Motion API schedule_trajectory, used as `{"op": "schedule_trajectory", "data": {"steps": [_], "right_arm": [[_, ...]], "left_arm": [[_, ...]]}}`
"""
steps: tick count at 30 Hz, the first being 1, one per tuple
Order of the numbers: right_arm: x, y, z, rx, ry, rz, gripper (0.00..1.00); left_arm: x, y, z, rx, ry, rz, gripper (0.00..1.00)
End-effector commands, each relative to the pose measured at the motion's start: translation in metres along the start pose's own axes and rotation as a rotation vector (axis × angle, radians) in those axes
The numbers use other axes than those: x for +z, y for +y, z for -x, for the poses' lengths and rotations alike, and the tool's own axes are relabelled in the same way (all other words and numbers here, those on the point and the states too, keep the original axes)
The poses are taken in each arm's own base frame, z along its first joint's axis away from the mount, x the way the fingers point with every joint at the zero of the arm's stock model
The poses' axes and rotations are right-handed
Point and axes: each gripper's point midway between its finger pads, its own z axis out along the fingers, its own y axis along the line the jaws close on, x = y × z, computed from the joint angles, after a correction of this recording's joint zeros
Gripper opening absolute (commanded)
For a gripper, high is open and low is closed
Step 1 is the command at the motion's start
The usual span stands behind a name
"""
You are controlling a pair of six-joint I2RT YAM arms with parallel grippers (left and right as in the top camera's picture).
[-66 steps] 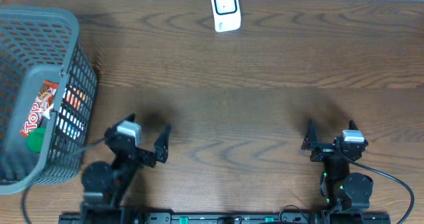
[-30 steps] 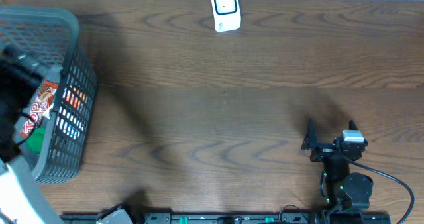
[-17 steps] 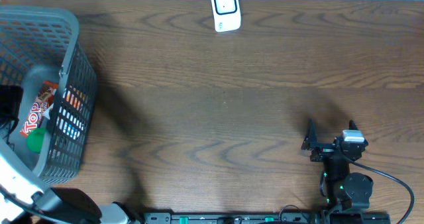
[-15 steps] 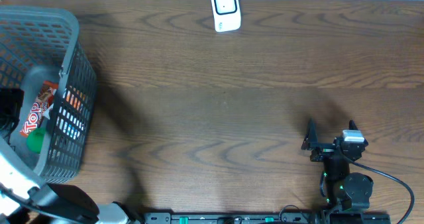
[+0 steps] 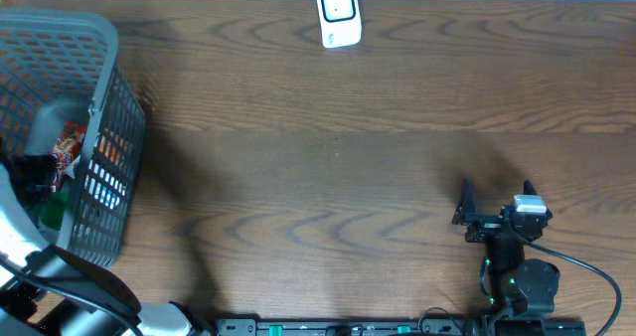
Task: Scan the item barcode
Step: 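Reach the left gripper into the basket toward the green-capped bottle, then grasp the green-capped bottle with the left gripper and lift it out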
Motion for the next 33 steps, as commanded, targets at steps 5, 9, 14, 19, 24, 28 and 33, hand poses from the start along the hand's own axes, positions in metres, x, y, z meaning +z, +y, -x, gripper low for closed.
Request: {"op": "schedule_trajectory", "data": {"steps": [5,9,14,19,24,28,33], "right_arm": [[0.0,0.002,-0.001,0.012,0.003,0.006,0.99],[0.0,0.002,-0.001,0.012,0.003,0.006,0.99],[0.0,0.002,-0.001,0.012,0.004,0.006,0.99],[0.0,0.002,-0.001,0.012,0.004,0.006,0.99],[0.0,0.002,-0.001,0.012,0.004,0.006,0.99],[0.0,0.002,-0.001,0.012,0.004,0.006,0.99],[0.0,0.002,-0.001,0.012,0.003,0.006,0.99]], "left_arm": [[0.028,0.005,-0.003,-0.008,-0.011,0.024,0.98],[0.033,0.002,-0.002,-0.01,-0.021,0.013,0.98],[0.037,0.001,-0.002,-0.012,-0.027,0.007,0.98],[0.037,-0.001,-0.001,-0.011,-0.033,0.001,0.98],[0.04,-0.002,0.0,-0.011,-0.032,0.002,0.98],[0.052,-0.003,-0.002,-0.006,-0.011,0.024,0.98],[0.074,-0.004,-0.007,0.003,0.035,0.065,0.98]]}}
